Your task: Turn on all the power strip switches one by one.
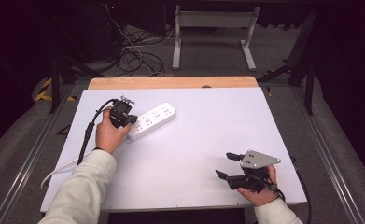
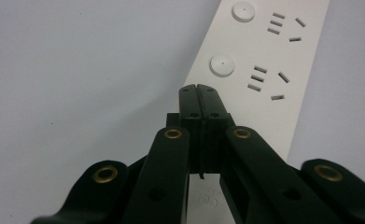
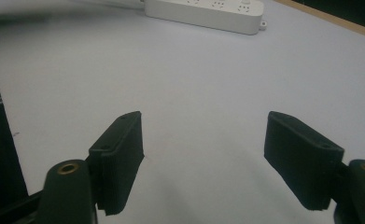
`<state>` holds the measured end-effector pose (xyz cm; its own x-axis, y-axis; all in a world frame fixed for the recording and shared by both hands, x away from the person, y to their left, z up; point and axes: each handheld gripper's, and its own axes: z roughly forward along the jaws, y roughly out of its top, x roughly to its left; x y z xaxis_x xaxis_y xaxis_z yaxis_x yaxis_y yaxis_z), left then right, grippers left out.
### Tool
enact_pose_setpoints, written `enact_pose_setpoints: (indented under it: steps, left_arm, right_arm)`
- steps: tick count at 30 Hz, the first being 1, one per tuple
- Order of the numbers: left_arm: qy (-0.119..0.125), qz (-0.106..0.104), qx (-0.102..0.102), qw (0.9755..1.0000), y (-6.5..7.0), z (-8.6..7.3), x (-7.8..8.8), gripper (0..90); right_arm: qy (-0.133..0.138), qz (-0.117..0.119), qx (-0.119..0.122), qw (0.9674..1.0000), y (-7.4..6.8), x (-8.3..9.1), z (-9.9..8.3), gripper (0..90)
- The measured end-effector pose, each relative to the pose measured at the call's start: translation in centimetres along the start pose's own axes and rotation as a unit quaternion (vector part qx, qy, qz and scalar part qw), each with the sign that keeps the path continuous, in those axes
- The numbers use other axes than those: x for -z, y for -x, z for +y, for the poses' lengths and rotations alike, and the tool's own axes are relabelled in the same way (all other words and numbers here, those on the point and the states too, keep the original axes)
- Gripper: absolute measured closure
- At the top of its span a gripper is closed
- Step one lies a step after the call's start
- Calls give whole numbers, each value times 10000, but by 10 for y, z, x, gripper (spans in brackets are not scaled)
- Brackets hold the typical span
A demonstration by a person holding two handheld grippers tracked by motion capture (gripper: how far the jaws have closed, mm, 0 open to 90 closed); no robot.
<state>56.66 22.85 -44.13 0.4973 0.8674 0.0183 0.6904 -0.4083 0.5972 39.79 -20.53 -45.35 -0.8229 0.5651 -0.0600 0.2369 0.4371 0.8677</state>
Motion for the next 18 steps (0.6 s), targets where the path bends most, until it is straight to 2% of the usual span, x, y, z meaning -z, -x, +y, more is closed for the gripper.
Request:
enact_pose_setpoints:
  steps: [14,17,18]
  left_arm:
    - [-61,257,-150,9995,9,0,-2,900]
    - [-50,178,-50,9998,7,-1,-3,900]
    - [-49,213,-82,9997,6,-1,-3,900]
  right_arm:
    - [-34,27,9,10000,-2,-1,0,291]
    - [-45,24,29,10000,-2,-1,0,291]
    - [-45,24,29,10000,-2,-1,0,291]
